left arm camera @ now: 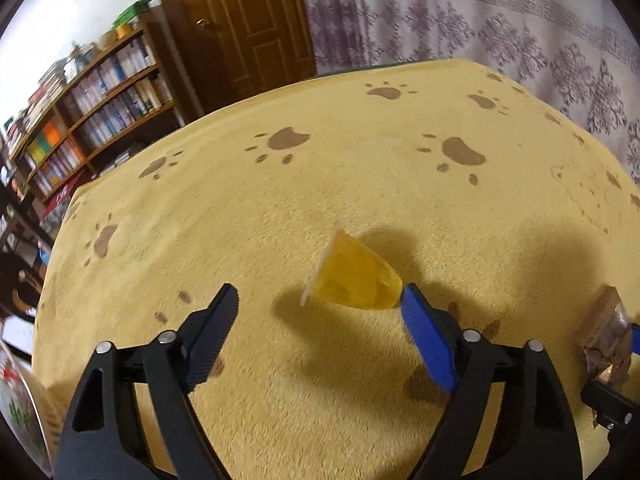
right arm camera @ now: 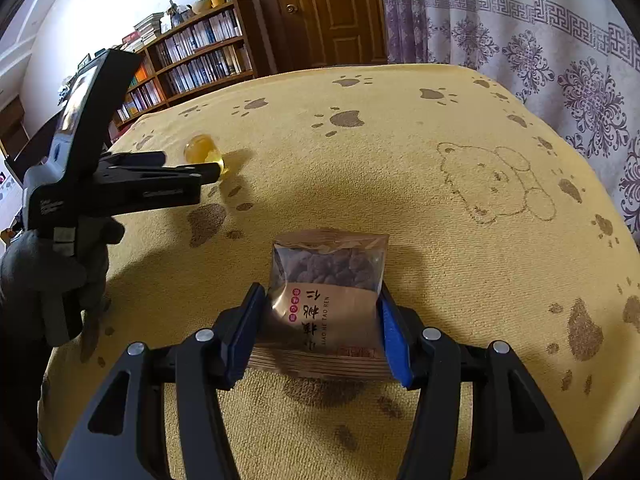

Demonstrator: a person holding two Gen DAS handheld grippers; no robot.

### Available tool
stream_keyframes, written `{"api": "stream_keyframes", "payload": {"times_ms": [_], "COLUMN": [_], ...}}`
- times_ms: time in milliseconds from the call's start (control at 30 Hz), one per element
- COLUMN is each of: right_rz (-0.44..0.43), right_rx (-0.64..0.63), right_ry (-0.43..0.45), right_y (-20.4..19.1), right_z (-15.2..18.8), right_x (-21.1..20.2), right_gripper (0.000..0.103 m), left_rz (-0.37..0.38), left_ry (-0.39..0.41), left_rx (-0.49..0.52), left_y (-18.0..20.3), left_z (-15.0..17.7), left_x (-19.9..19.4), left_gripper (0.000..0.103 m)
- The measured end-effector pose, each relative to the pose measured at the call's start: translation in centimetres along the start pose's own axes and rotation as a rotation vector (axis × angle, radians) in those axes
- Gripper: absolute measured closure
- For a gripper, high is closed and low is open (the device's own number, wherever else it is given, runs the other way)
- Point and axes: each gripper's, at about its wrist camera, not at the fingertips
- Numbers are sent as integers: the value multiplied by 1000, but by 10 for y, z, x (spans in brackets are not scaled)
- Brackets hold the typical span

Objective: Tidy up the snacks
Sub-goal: 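Grasp the amber jelly cup with the left tool while the right tool holds the brown bag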

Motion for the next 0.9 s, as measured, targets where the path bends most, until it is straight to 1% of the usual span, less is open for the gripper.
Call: {"api": "stream_keyframes", "payload": {"times_ms": [233, 300, 367, 733, 900], "right_rz": [0, 1, 0, -2, -1], "right_rx": [-2, -3, -2, -1, -1], "right_ry": [0, 0, 0, 0, 0], "right_y": [0, -1, 0, -1, -1], "right_z": [1, 1, 1, 1, 1], "right_x": [0, 0, 0, 0, 0], "right_gripper": [48, 48, 48, 48, 48], "left_rz": [34, 44, 54, 82, 71], "left_ry": [3, 7, 12, 45, 73], "left_rx": [27, 36, 35, -71, -109], "left_y": [5, 7, 8, -4, -11], "left_z": [-8, -8, -8, 3, 7], "left_x": [5, 5, 5, -7, -21], "left_gripper": [39, 47, 52, 52, 53]}}
Point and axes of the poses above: each gripper's, at about its wrist camera, not at the fingertips, and x roughly the way its jaws point, y to its right, z to its underside, and after that the axes turned 6 degrees about x, right-handed
